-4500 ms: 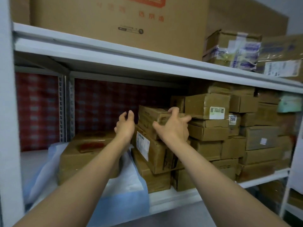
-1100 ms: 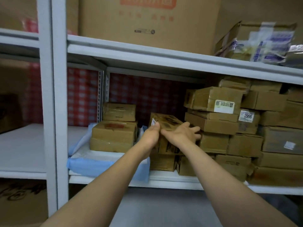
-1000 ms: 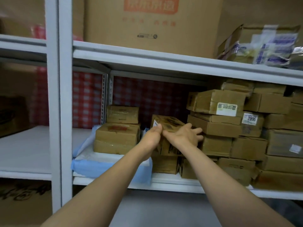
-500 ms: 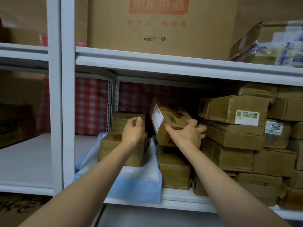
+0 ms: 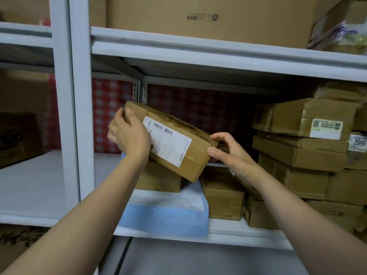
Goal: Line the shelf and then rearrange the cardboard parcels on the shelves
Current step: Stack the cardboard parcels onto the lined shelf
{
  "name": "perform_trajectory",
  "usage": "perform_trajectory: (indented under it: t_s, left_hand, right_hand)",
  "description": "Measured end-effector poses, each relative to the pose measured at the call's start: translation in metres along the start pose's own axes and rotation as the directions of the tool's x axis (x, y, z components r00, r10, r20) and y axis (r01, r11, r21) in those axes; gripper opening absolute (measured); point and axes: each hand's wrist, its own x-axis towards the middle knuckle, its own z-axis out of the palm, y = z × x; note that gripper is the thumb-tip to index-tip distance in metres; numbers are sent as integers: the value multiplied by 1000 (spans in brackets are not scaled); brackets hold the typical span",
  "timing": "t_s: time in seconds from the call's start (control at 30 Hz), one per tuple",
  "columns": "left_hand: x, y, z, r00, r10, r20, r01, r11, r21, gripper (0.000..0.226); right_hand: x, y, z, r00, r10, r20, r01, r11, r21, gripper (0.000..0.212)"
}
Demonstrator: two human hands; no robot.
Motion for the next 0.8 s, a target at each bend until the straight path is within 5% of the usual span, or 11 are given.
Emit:
perform_trajectory:
  t_s: [0.17,0.3,0.53,0.8]
  left_hand:
    - [-21,-9,-32,996,32,-81,-14,976,218,49]
    - [-51,-26,-52,998,19,-58,-2,959,283,60]
    - [-67,-68,-78,981,-183,-61,193,925,328,63]
    - [-74,-73,-79,984,-158,-85,177,931,318,79]
  right_hand:
    - [-20,-3,8,989,58,135,-73,991,111,48]
    - [-27,0,15,989,113,90,-126,981,149,33]
    - [-46,-1,46,989,74,125,-68,996,-51,37]
    - [-55,-2,54,992,53,115,-37,989,-140,37]
